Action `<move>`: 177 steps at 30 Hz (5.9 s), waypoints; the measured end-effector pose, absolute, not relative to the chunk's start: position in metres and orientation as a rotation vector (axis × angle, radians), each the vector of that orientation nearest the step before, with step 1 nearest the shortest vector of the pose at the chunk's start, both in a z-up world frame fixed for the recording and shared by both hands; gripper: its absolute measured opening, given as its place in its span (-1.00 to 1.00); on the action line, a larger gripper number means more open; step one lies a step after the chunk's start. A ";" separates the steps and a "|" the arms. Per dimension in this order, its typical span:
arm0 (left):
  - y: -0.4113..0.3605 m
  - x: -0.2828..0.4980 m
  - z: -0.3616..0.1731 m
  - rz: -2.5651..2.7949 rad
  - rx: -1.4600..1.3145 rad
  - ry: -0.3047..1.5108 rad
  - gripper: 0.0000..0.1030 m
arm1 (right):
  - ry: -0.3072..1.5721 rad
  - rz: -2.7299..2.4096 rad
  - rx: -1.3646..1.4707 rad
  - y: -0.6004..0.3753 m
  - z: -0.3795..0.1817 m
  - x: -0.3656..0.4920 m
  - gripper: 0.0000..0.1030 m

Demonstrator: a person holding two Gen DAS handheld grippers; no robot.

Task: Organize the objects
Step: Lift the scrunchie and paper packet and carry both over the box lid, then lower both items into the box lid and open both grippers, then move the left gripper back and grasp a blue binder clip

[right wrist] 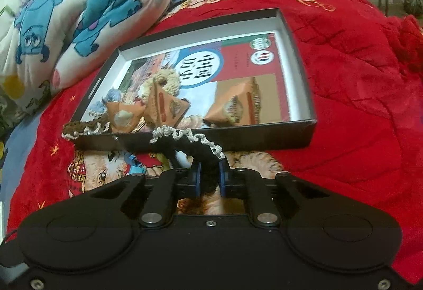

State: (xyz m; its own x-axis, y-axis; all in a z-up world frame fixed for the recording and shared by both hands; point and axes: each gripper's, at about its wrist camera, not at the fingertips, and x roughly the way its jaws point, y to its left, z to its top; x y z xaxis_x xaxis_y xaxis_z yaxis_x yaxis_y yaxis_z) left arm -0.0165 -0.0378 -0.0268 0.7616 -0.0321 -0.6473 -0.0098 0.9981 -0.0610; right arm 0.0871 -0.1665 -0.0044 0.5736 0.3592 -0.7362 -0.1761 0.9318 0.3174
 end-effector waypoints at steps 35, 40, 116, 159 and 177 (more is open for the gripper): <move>-0.040 -0.034 -0.009 -0.080 -0.112 0.561 -0.35 | 0.851 0.327 0.403 -0.181 0.025 0.090 -0.76; -0.038 -0.033 -0.008 -0.072 -0.115 0.549 -0.35 | 0.836 0.347 0.428 -0.181 0.031 0.089 -0.76; -0.019 0.111 -0.020 -0.131 0.039 0.504 -0.34 | 0.757 0.073 0.446 -0.200 0.013 0.150 -0.75; 0.009 0.041 0.037 -0.049 0.020 0.387 0.52 | 0.684 0.354 0.378 -0.169 0.052 0.101 0.17; 0.028 0.013 -0.009 -0.033 -0.073 0.612 0.53 | 0.755 0.392 0.297 -0.166 0.032 0.086 0.25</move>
State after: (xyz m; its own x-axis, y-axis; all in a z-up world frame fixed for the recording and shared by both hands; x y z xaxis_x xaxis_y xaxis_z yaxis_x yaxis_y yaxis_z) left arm 0.0133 0.0277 -0.0089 0.8182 -0.0525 -0.5725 0.0095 0.9969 -0.0778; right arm 0.0858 -0.1659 0.0323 0.6620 0.4460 -0.6024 -0.2367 0.8870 0.3966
